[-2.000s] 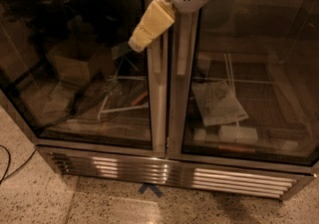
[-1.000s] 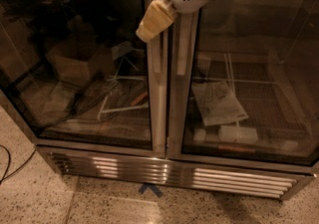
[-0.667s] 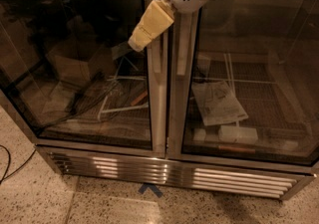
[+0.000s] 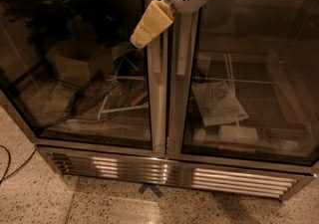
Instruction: Place blue chip bag into bottom drawer
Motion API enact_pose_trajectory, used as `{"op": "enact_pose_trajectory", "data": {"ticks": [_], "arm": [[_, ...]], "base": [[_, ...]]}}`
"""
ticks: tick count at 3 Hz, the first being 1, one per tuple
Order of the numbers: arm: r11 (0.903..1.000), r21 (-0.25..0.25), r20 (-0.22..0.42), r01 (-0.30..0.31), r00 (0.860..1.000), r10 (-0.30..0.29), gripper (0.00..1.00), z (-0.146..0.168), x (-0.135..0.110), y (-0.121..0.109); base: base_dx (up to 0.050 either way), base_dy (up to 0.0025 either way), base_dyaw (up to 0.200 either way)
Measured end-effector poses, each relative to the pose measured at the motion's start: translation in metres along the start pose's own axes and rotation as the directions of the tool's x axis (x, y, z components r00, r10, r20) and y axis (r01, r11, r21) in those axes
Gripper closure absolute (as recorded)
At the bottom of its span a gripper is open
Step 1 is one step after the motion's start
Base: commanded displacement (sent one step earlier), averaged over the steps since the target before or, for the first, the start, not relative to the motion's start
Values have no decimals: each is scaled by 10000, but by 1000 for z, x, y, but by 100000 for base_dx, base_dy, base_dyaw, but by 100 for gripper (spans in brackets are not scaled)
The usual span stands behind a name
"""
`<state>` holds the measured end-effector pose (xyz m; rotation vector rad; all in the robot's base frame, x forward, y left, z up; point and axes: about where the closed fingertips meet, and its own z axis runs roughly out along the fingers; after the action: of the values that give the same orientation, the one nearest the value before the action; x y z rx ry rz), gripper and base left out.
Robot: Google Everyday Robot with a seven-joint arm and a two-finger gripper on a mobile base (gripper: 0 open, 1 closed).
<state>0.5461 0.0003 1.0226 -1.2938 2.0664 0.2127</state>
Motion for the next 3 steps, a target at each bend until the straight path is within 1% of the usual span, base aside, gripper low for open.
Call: {"op": "enact_pose_trajectory", "data": {"ticks": [1, 2, 3], "arm": [[9998, 193, -39, -5, 10000, 6, 12, -2, -2, -1], [9993, 374, -56, -46, 10000, 48, 12, -2, -2, -2], [9985, 513, 107, -196, 9998, 190, 10, 3, -5, -4]], "base": [[0, 0, 0], [0, 0, 0], [0, 0, 0]]}}
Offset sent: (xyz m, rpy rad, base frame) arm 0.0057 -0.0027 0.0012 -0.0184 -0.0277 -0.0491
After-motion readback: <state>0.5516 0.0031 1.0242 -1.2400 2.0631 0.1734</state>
